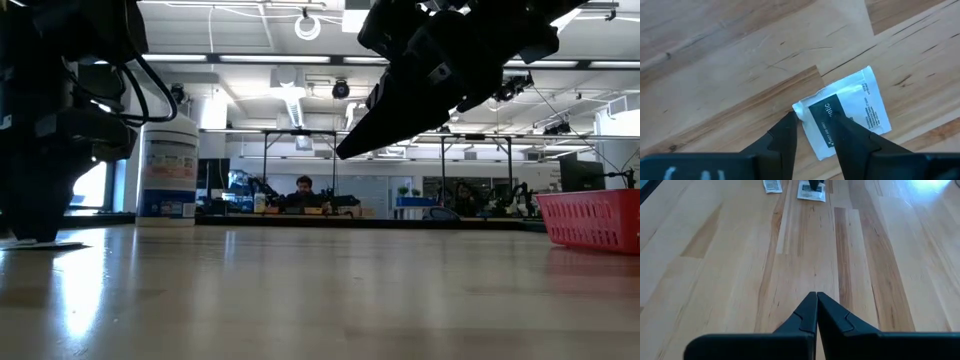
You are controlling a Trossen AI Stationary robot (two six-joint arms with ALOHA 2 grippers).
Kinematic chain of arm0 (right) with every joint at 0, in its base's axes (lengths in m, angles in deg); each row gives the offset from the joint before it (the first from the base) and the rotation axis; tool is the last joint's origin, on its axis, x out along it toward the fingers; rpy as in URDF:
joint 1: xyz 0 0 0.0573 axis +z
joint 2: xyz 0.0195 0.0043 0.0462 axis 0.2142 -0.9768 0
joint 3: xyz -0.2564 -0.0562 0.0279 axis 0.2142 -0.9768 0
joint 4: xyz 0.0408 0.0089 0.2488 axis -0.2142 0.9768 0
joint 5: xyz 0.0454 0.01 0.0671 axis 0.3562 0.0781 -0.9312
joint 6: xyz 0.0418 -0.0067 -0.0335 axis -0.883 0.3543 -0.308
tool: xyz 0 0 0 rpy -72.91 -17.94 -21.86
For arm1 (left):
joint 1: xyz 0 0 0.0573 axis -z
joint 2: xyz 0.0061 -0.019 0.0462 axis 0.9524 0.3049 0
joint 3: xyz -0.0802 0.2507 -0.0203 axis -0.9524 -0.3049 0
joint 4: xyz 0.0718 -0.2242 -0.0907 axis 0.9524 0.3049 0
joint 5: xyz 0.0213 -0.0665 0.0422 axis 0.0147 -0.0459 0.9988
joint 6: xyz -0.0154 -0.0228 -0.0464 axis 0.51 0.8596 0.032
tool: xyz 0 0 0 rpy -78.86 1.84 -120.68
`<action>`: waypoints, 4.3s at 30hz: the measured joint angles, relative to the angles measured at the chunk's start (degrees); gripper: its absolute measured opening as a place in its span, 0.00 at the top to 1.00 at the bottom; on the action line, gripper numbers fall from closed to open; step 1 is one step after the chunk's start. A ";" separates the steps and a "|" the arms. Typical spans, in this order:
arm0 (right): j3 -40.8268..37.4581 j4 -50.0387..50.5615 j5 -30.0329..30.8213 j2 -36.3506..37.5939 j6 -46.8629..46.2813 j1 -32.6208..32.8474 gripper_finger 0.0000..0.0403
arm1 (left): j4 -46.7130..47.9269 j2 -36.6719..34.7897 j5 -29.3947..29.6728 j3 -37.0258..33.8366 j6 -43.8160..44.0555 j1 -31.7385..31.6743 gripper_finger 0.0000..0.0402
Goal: Pick & Place First Aid Supplies
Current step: Put the black towelette pack into the top red basket
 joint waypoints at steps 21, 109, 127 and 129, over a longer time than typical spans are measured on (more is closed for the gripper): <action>0.02 -0.66 1.35 0.00 2.99 1.73 0.99 | -1.05 0.22 10.34 3.87 -8.93 -0.24 0.99; -2.14 82.20 -2.34 38.70 -56.31 -7.19 0.99 | -25.56 -9.35 43.21 9.35 -62.67 -3.48 0.61; -18.37 61.30 -13.98 40.41 -47.19 -7.17 0.92 | -24.48 -9.35 43.55 9.35 -62.64 -3.48 0.61; -18.72 61.07 -14.98 40.41 -47.23 -7.17 0.88 | -24.44 -9.35 43.71 9.35 -62.64 -3.48 0.61</action>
